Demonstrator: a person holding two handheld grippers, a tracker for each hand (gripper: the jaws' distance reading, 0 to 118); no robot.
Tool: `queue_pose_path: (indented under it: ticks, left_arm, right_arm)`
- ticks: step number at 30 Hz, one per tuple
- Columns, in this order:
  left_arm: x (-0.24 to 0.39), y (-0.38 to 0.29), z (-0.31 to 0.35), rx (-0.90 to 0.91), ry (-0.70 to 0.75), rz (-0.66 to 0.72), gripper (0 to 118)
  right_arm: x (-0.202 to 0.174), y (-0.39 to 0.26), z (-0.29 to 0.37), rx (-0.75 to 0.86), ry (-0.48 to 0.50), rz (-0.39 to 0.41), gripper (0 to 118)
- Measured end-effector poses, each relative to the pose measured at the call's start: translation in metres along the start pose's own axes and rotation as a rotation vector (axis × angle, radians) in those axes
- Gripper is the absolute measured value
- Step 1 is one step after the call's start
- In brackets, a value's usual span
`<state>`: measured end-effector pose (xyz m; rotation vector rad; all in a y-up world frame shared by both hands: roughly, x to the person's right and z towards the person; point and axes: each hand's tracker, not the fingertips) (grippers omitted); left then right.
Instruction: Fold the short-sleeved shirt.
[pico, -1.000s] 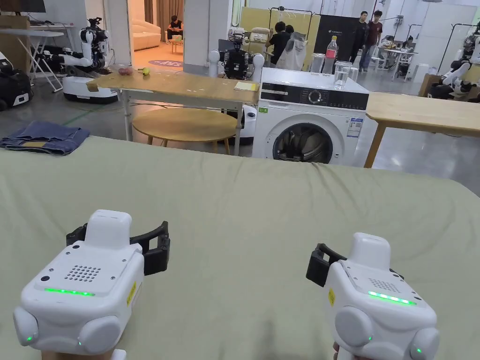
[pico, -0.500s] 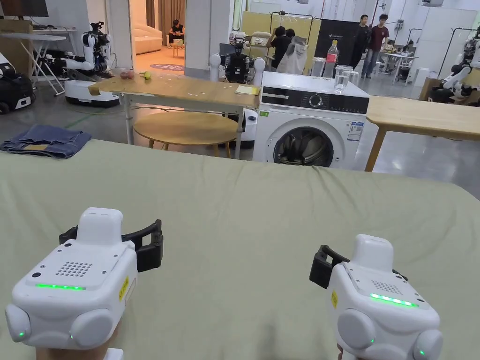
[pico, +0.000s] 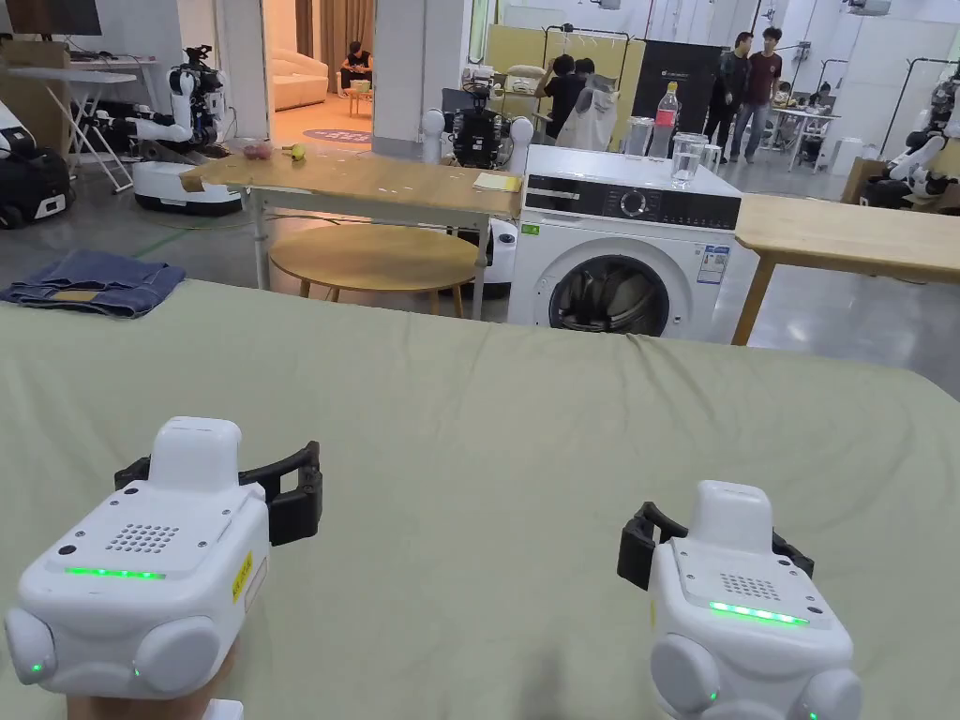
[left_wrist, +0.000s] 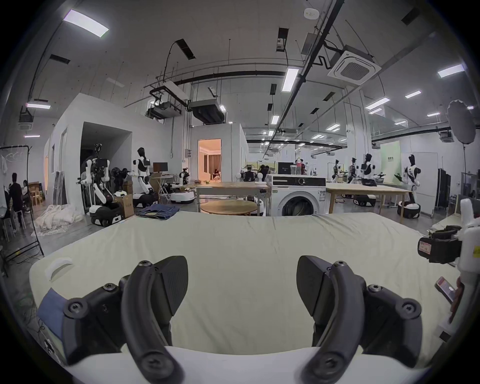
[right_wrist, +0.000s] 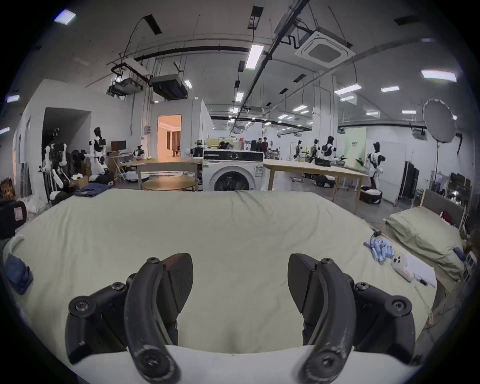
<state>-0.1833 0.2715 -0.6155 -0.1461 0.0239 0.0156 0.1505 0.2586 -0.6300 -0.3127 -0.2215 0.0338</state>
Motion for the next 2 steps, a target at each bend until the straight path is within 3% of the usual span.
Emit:
queue_pose_path:
  ticks: [2]
  left_arm:
    - [0.0001,0.0001,-0.0008,-0.001,-0.005,0.003,87]
  right_arm:
    - [0.0048,0.0028,-0.0009,-0.047,0.063,-0.033,78]
